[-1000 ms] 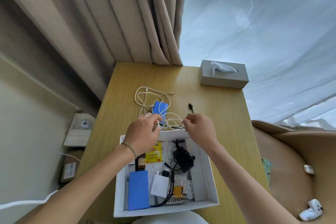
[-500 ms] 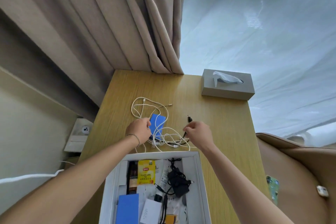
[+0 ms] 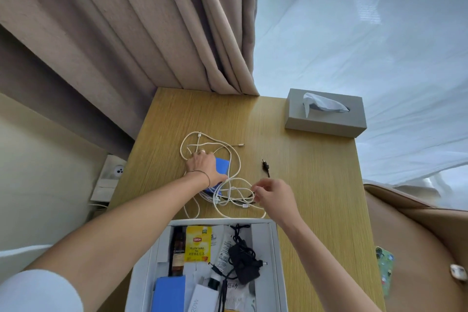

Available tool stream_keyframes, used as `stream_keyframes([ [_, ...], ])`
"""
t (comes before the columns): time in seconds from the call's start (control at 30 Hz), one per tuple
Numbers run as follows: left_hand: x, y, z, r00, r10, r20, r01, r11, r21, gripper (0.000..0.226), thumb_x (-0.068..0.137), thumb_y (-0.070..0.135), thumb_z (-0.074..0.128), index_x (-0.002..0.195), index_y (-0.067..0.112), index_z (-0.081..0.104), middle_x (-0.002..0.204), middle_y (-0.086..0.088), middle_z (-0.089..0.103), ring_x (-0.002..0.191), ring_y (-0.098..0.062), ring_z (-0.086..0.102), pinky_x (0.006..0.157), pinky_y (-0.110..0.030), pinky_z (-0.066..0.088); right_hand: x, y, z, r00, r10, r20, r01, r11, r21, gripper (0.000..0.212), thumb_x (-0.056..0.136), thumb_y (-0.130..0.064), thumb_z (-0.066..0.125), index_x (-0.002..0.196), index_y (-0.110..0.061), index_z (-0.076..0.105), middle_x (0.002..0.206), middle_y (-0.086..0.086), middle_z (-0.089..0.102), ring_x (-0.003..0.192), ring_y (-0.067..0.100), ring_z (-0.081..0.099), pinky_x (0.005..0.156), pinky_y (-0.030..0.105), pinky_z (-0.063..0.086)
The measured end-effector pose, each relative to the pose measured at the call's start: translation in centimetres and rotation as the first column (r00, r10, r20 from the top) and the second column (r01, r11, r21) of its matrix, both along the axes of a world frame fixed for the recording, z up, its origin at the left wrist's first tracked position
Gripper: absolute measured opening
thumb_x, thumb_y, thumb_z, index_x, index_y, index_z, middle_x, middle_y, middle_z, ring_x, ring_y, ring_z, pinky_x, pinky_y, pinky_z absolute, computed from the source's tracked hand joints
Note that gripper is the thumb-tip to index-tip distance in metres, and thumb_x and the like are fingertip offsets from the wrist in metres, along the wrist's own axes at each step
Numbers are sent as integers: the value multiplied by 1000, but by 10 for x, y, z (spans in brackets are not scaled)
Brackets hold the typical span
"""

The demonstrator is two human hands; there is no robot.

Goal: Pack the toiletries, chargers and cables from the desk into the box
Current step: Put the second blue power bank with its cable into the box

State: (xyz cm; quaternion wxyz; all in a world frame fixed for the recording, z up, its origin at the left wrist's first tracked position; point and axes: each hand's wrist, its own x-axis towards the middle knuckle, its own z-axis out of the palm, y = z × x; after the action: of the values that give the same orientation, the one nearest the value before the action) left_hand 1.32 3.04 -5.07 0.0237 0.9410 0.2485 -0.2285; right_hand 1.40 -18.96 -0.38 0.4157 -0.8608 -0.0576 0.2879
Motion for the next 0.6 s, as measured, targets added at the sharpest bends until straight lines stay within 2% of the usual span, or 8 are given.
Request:
stream_keyframes([
  [0.13, 10, 2, -9, 997, -5, -79, 12, 997, 82, 89, 68, 84, 59, 124, 15, 61, 134, -13, 54, 118, -29, 53, 80, -35, 44, -1, -3, 2, 999, -36, -28, 37, 999, 24, 19, 94, -19, 61, 86, -21, 77, 68, -5, 74, 67, 11, 72, 72, 40, 63],
  [0.2, 16, 0, -9, 996, -3, -90, 12, 995, 99, 94, 70, 83, 57, 131, 11, 57, 139, -16, 52, 122, -32, 52, 87, -38, 46, -1, -4, 4, 998, -52, -35, 53, 998, 28, 21, 95, -17, 59, 85, -22, 77, 70, -3, 75, 69, 16, 73, 71, 43, 63],
  [0.27, 23, -3, -9, 997, -28, -78, 37, 993, 110, 93, 72, 78, 60, 135, 10, 51, 133, -14, 58, 121, -33, 54, 94, -43, 46, -2, -5, 6, 998, -58, -37, 59, 998, 26, 21, 95, -17, 59, 85, -23, 77, 70, -3, 75, 70, 21, 74, 69, 44, 62],
  [0.37, 27, -9, -6, 994, -99, -50, 105, 985, 140, 84, 71, 71, 63, 130, 12, 52, 117, -8, 67, 112, -30, 60, 95, -45, 41, -4, -6, 8, 996, -74, -49, 77, 996, 56, 21, 95, -16, 58, 86, -22, 77, 70, -3, 75, 68, 13, 73, 71, 44, 63],
  [0.47, 23, -9, 0, 989, -148, -5, 147, 981, 129, 68, 72, 69, 63, 116, 17, 61, 106, -4, 69, 105, -27, 61, 92, -42, 41, -9, -8, 11, 994, -89, -60, 94, 991, 92, 23, 94, -15, 58, 84, -23, 77, 66, -6, 73, 61, 4, 69, 70, 43, 62],
  [0.6, 13, -3, 16, 987, -146, 63, 142, 988, 58, 55, 73, 62, 67, 105, 18, 65, 96, -3, 66, 92, -24, 60, 82, -36, 50, -12, -9, 17, 993, -97, -63, 105, 986, 127, 25, 93, -13, 57, 81, -24, 76, 67, -2, 74, 63, 14, 69, 70, 46, 59],
])
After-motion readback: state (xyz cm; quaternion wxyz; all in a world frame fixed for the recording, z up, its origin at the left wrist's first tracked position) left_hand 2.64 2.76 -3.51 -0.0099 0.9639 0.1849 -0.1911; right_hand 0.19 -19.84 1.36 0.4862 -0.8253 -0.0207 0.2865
